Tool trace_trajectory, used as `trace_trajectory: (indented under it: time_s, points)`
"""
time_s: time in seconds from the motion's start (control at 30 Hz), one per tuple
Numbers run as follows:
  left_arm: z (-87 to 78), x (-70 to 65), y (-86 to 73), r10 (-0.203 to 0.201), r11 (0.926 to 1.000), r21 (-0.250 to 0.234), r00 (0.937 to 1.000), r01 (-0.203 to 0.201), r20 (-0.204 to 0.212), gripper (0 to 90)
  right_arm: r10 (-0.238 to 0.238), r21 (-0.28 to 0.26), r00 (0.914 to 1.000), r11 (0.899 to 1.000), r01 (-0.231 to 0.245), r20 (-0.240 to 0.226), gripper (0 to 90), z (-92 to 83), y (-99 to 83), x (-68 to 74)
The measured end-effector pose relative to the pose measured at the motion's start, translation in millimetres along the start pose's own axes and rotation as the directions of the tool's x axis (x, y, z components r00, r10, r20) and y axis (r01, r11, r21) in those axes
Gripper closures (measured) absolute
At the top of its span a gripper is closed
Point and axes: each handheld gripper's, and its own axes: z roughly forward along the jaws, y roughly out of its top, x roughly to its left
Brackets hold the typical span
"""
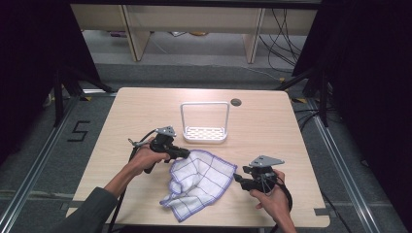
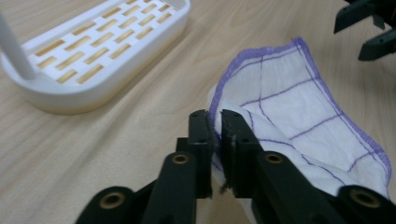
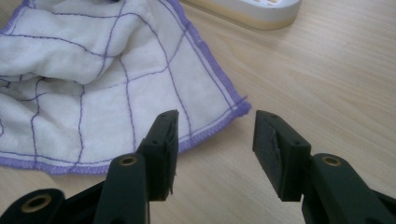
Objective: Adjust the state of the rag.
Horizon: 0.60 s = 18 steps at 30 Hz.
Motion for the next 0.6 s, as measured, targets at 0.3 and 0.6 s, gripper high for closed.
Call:
trace_trajectory:
  time_s: [0.3,0.6]
  points:
    - [-37.5,2.1,-6.9,-0.145,0.9885,-0.055,0.9850,0.140,-0.093,46.6,-0.004,-0.007,0.9999,1.000,0.003,-0.013,48.7,-3.9,2.4,12.3]
    - [-42.1,-11.8,-28.8,-0.199,0.9799,-0.007,0.9751,0.200,-0.097,38.9,-0.057,-0.014,0.9956,0.998,0.056,-0.074,46.0,-7.0,3.9,53.0]
